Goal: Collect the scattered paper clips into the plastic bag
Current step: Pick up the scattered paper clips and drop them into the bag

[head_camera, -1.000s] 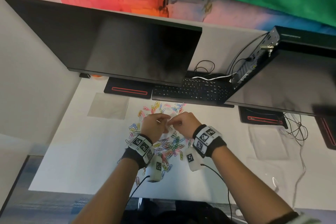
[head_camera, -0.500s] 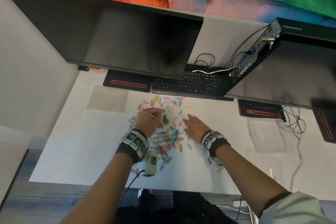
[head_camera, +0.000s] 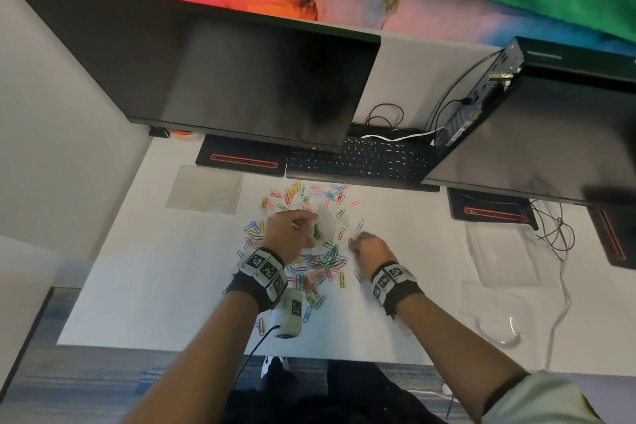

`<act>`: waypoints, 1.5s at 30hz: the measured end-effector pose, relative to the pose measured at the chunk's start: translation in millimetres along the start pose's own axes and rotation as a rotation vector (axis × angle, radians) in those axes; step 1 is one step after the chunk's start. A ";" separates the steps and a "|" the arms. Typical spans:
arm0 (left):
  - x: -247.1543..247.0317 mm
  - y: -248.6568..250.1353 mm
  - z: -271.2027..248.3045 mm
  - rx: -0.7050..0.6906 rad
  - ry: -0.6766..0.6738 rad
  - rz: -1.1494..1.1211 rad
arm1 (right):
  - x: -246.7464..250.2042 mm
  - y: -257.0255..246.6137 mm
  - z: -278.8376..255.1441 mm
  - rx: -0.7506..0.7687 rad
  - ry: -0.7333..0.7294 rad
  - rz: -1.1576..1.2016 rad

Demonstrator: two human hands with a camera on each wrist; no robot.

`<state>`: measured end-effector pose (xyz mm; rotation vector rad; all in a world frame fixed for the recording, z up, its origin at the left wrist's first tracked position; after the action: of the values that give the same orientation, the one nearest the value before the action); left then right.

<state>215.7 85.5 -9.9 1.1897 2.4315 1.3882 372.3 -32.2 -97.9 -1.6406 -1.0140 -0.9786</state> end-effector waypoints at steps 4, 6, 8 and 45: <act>-1.1 -1.8 3.4 0.016 -0.005 -0.008 | 14.9 40.8 -13.6 -0.470 0.254 0.743; -2.8 -1.5 3.8 0.022 -0.005 -0.003 | 20.8 30.6 -16.7 -0.500 0.247 1.164; -5.3 -1.5 4.0 0.030 -0.008 -0.008 | 41.1 12.8 -14.5 -0.441 0.325 1.509; 18.1 7.9 22.7 0.019 0.058 -0.006 | 14.5 50.4 16.1 -0.515 0.195 0.406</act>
<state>217.7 115.4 -12.0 1.1604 2.4901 1.4207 426.4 -25.0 -103.4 -2.0140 -0.2811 -1.1456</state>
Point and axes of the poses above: each hand's wrist, its own z-axis towards the middle knuckle, its own x-axis out of the back of the hand, y = z × x, the point moved 8 cm from there along z, towards the middle knuckle, and after that the axes turned 15 degrees about x, right-handed, at the moved point
